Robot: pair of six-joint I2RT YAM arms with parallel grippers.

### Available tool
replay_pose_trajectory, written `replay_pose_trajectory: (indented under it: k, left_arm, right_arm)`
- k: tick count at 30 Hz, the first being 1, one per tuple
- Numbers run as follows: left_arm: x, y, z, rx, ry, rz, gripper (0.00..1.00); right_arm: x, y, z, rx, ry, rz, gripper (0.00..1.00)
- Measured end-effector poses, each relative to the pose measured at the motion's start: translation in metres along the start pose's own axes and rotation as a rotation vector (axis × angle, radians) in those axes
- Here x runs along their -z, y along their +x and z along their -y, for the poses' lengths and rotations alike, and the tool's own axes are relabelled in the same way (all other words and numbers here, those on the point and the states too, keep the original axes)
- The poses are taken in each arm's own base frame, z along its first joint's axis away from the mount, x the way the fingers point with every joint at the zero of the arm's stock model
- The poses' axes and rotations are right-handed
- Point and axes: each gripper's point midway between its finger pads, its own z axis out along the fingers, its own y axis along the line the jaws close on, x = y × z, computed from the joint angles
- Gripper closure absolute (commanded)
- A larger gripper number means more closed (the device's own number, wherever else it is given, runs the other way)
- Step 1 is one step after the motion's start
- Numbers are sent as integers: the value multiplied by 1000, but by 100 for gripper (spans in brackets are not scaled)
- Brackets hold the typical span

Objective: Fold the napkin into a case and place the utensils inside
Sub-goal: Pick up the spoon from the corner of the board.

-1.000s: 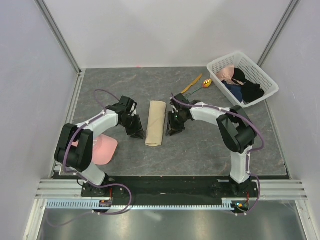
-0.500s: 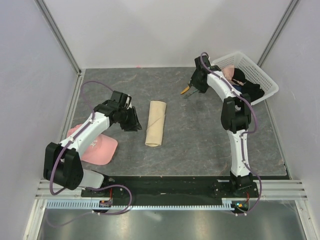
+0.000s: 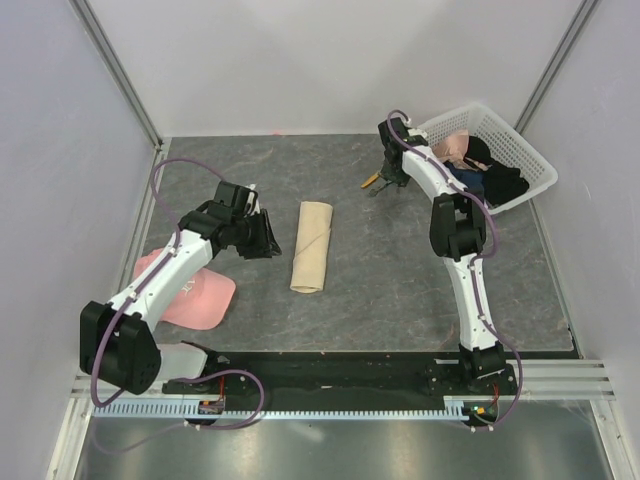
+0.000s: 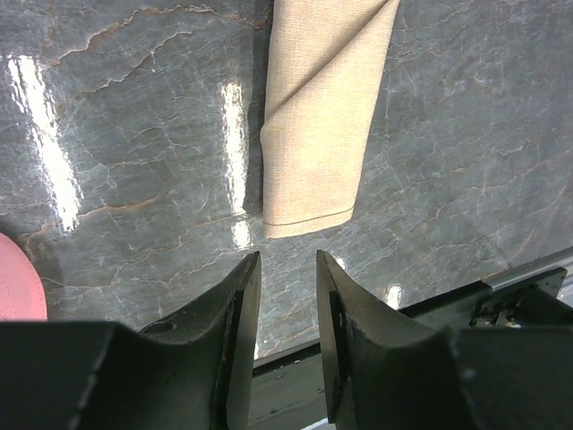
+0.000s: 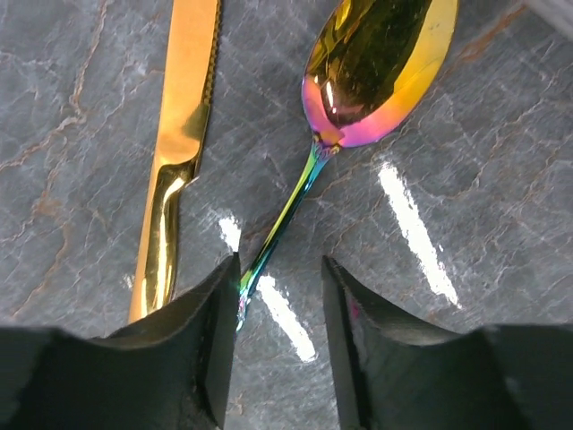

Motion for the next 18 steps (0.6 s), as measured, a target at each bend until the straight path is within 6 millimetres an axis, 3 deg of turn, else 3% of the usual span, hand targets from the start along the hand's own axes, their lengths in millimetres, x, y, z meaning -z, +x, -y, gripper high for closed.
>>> replay_pose_trajectory:
  k: [5, 11, 14, 18]
  left_arm:
    - [5, -2, 2, -12, 10, 18, 60]
    - [7, -5, 7, -19, 28, 20, 57]
    - [10, -12, 20, -35, 78, 21, 54]
    - [8, -18, 42, -65, 189, 1, 51]
  right_arm:
    - [-7, 1, 3, 29, 25, 15, 62]
    - [-7, 4, 3, 78, 10, -3, 85]
    - [-7, 6, 2, 95, -12, -21, 96]
    - [-2, 14, 1, 108, -67, -45, 100]
